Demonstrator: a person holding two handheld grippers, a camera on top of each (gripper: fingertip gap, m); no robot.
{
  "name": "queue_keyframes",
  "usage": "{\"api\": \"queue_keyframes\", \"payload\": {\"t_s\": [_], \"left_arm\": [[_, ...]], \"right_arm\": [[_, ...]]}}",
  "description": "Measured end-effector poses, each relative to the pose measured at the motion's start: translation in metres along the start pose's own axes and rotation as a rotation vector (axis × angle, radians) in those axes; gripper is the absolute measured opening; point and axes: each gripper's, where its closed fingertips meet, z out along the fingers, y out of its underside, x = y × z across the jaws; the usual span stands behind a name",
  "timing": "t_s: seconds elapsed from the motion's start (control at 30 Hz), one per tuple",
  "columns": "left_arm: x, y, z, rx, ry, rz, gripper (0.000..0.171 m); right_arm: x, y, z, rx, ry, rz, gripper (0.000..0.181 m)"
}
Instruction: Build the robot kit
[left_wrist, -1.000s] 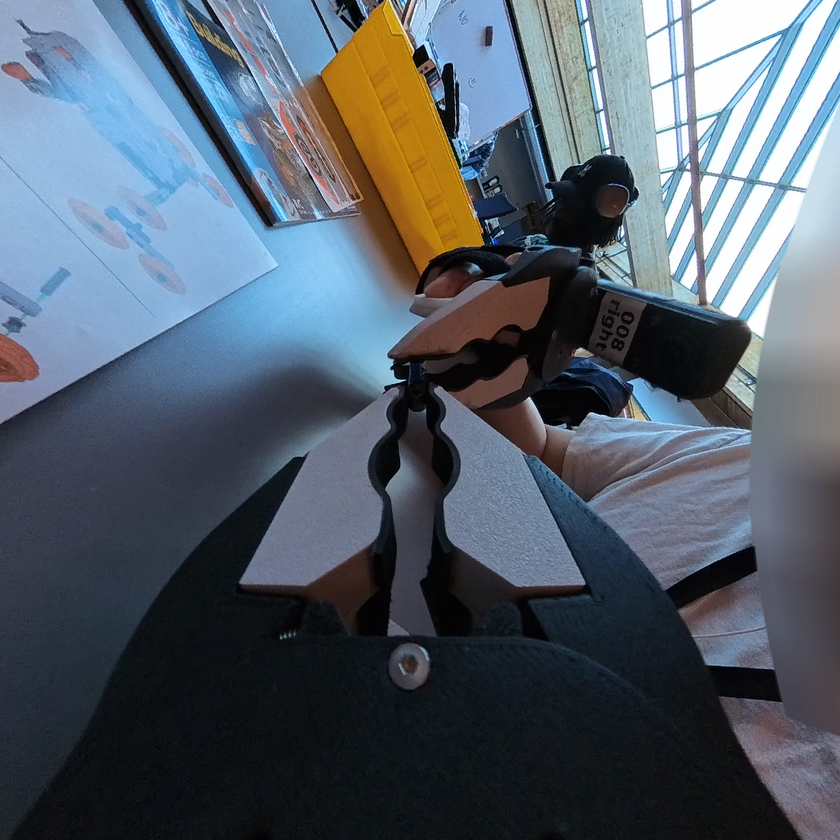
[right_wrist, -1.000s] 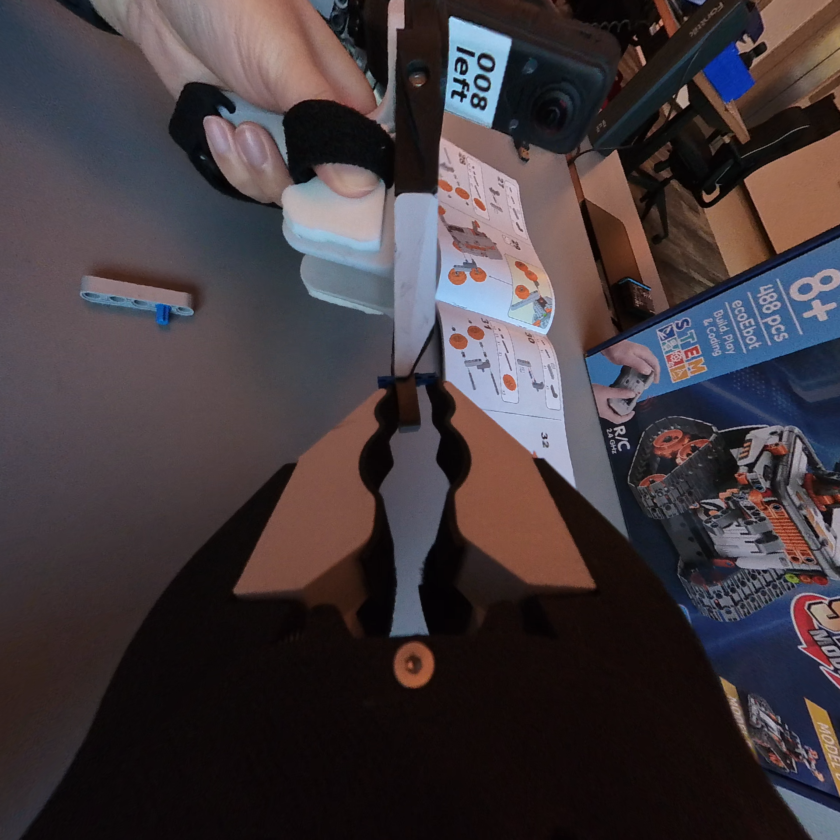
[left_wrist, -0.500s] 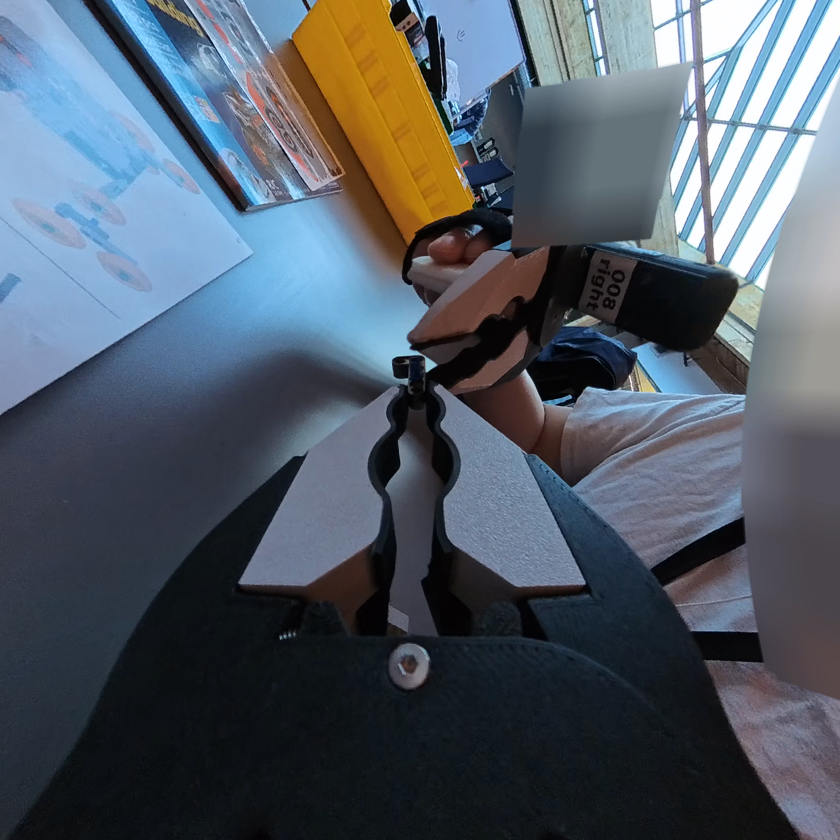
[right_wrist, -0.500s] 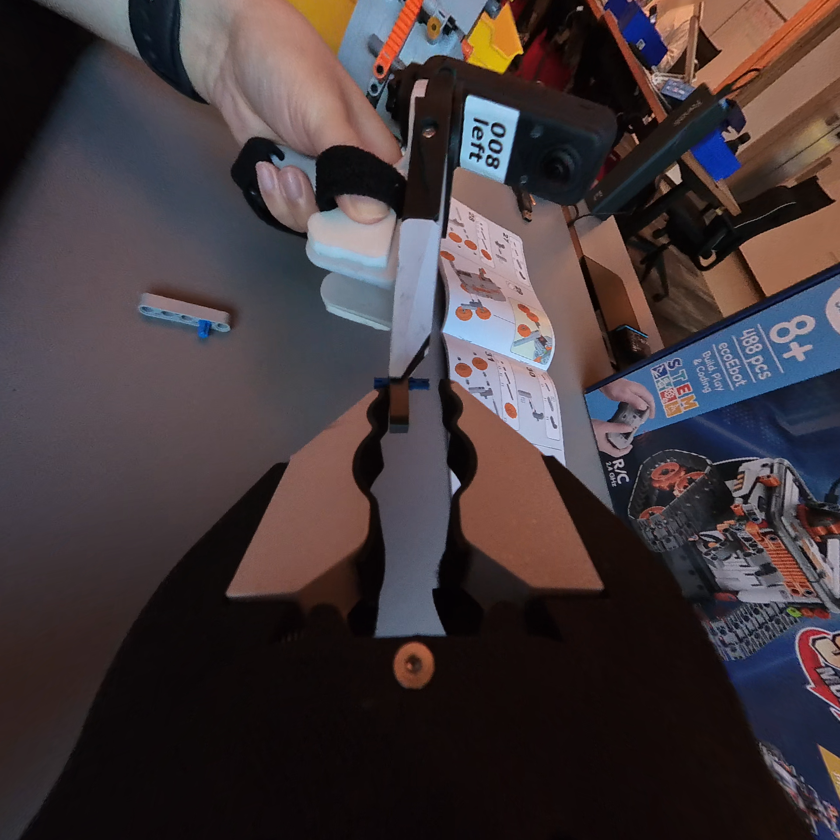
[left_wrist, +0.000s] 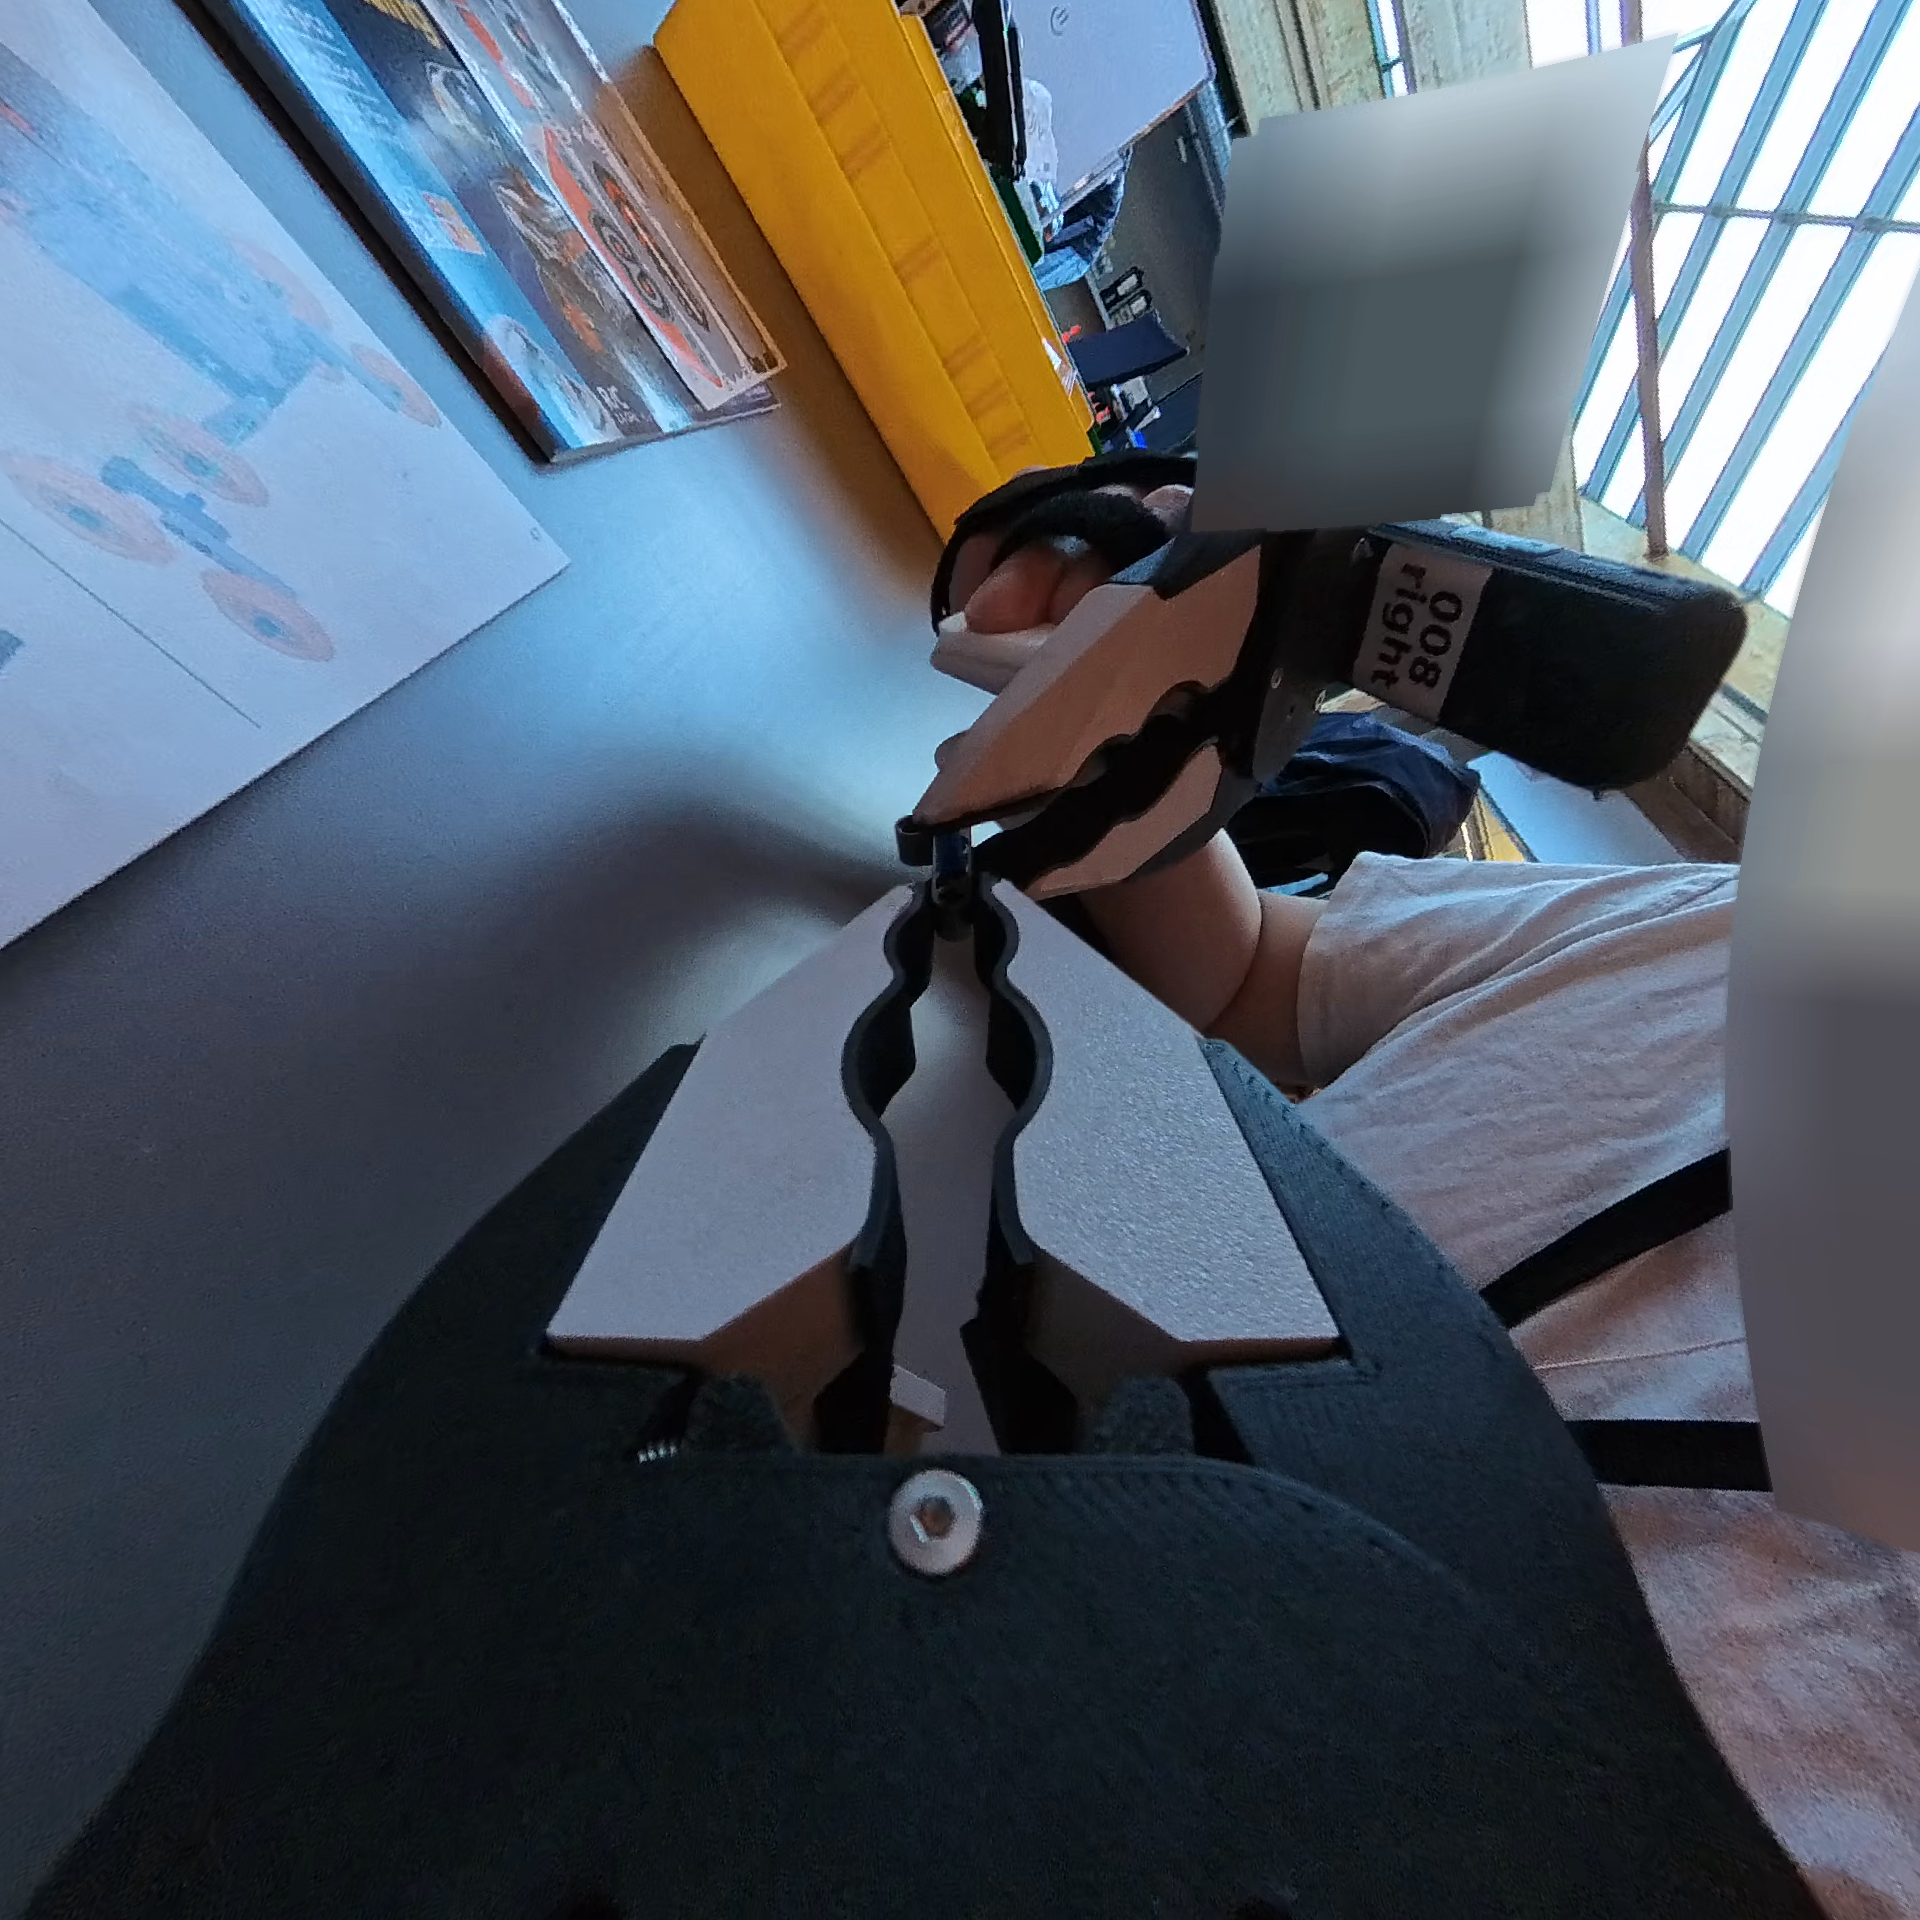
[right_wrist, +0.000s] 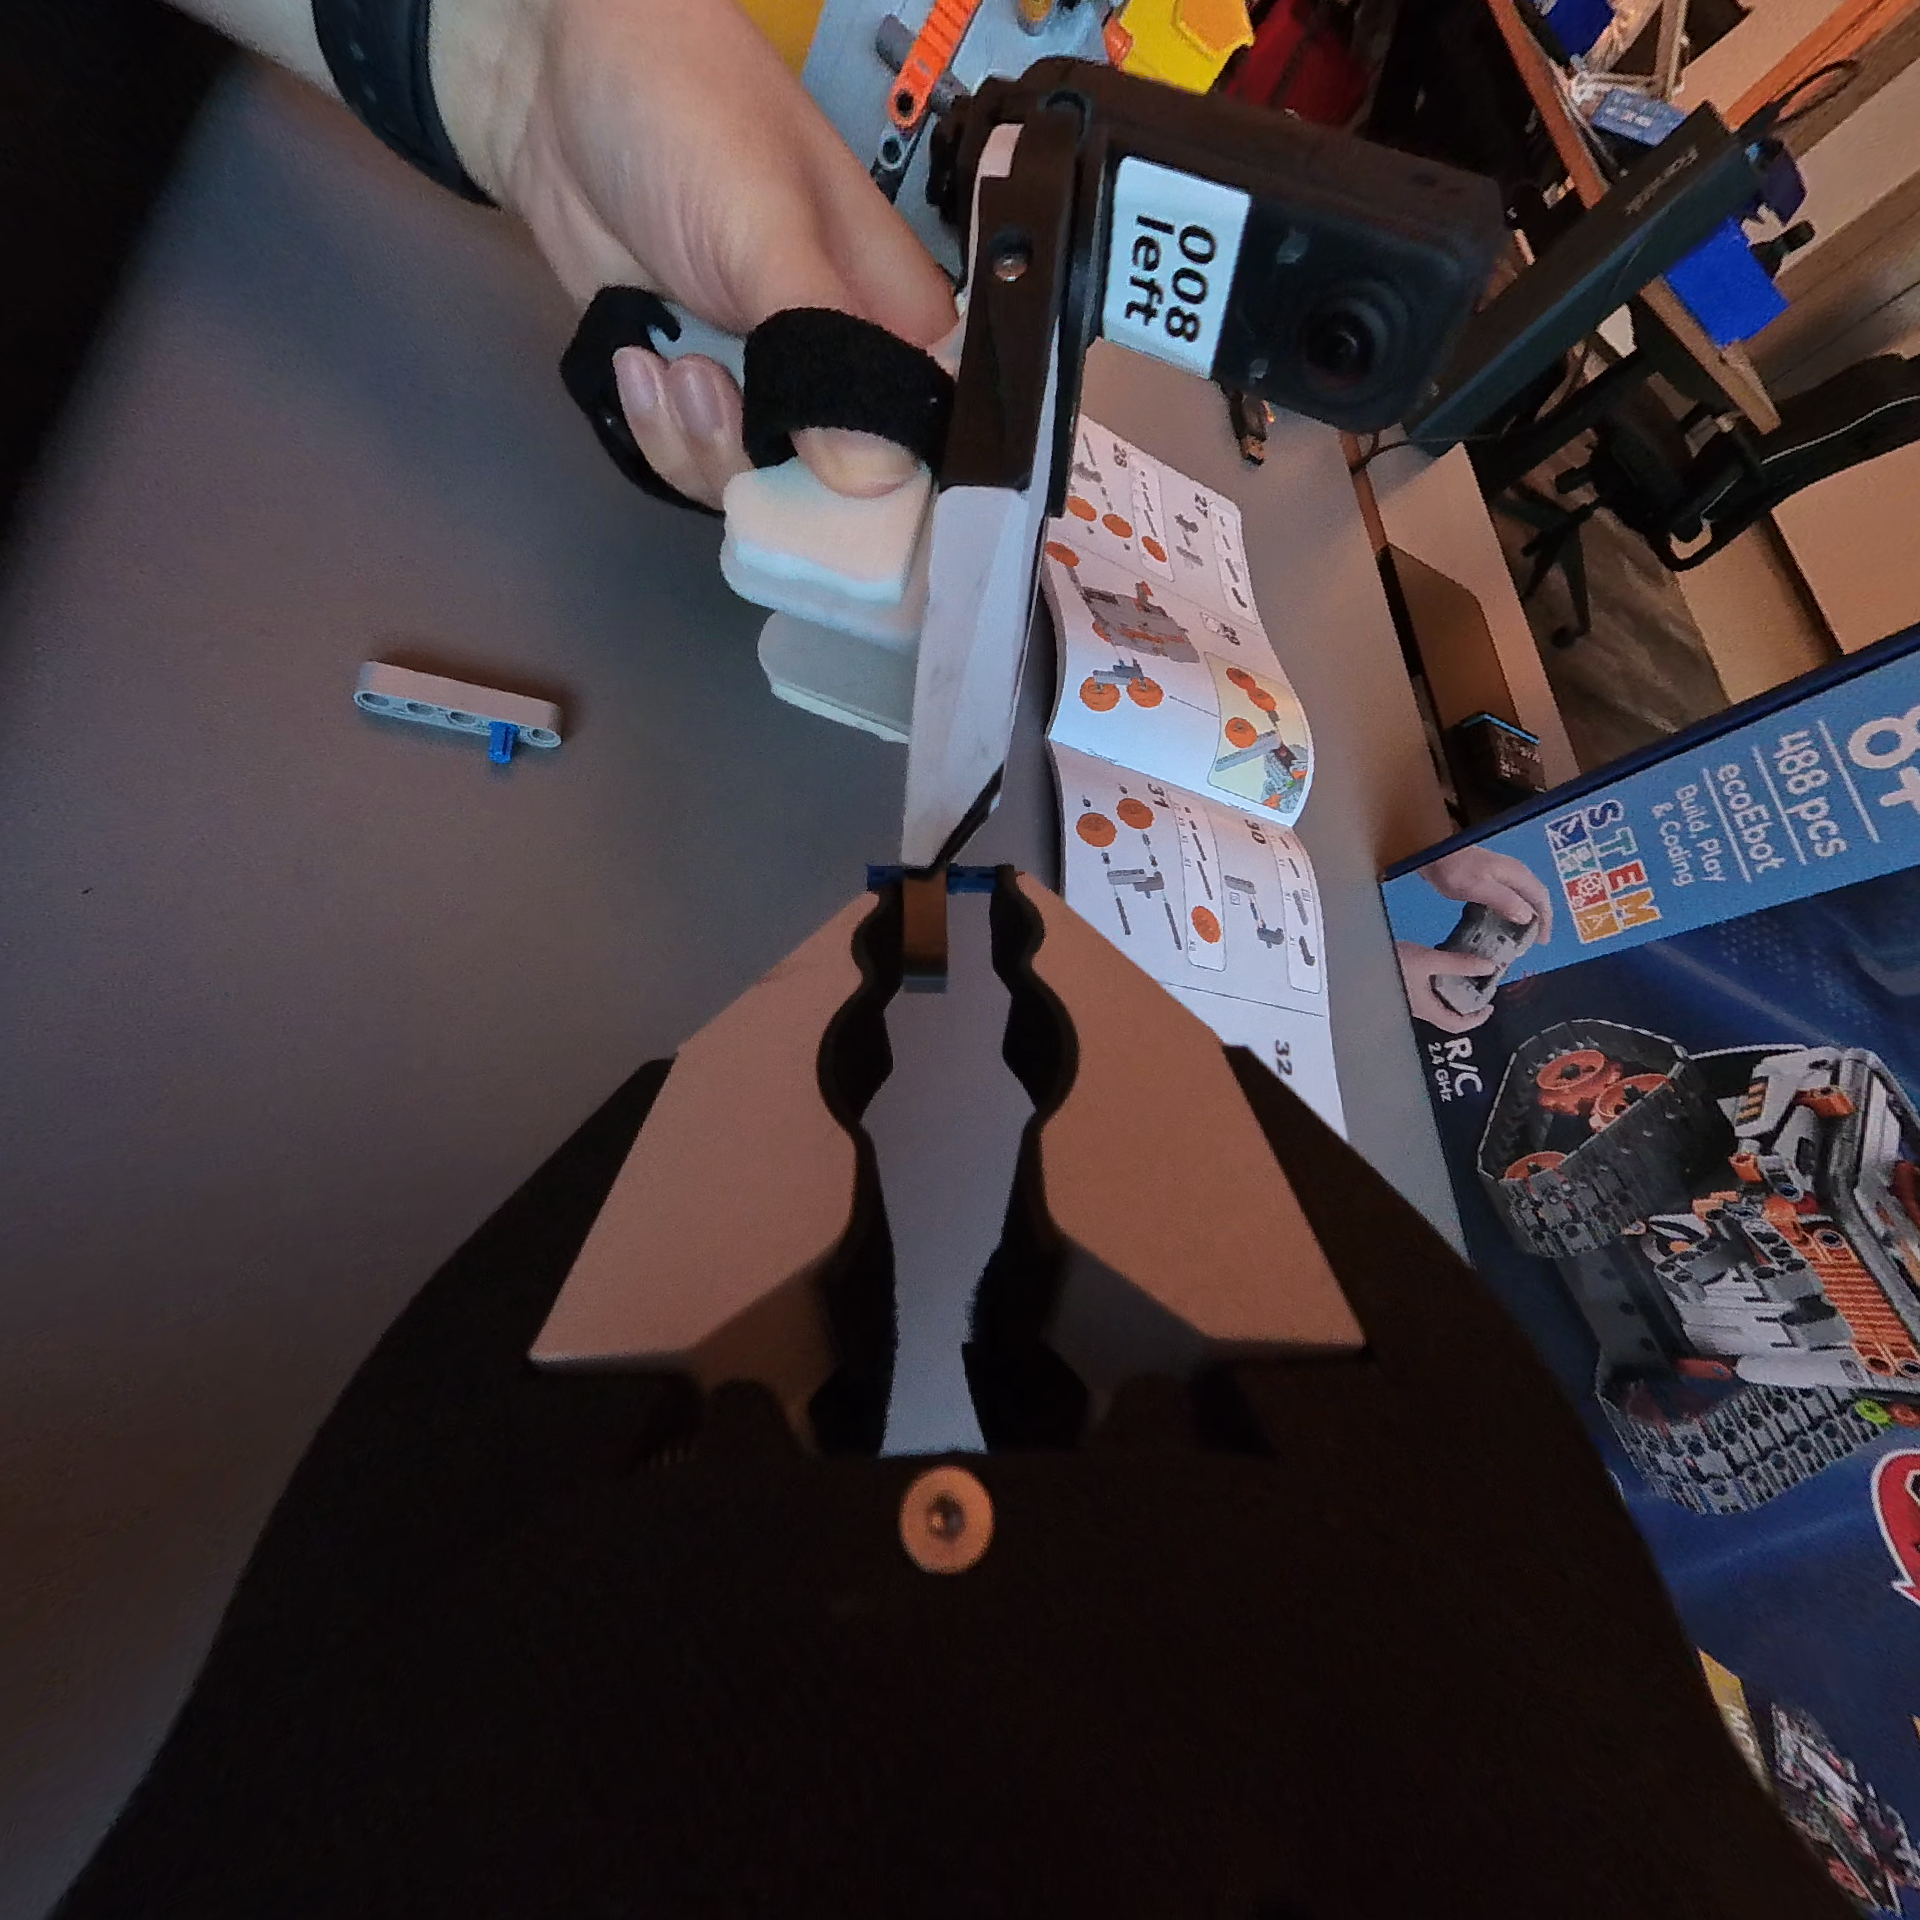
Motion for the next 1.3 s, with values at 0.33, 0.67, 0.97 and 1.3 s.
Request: {"api": "queue_keyframes", "payload": {"t_s": [0.33,0.67,0.97,1.3], "left_arm": [[-0.005,0.000,-0.002,0.003,-0.009,-0.030,0.004],[-0.011,0.005,0.000,-0.031,-0.034,-0.017,0.005],[0.003,-0.020,-0.003,0.114,-0.066,0.144,0.005],[0.040,-0.064,-0.032,0.514,-0.132,0.476,0.005]], "right_arm": [[0.000,0.003,0.005,-0.014,0.003,0.020,0.015],[-0.004,0.008,0.008,-0.033,-0.011,-0.029,0.016],[0.030,0.025,-0.007,0.002,0.088,0.132,0.032],[0.074,-0.043,-0.038,0.574,0.043,0.734,0.050]]}}
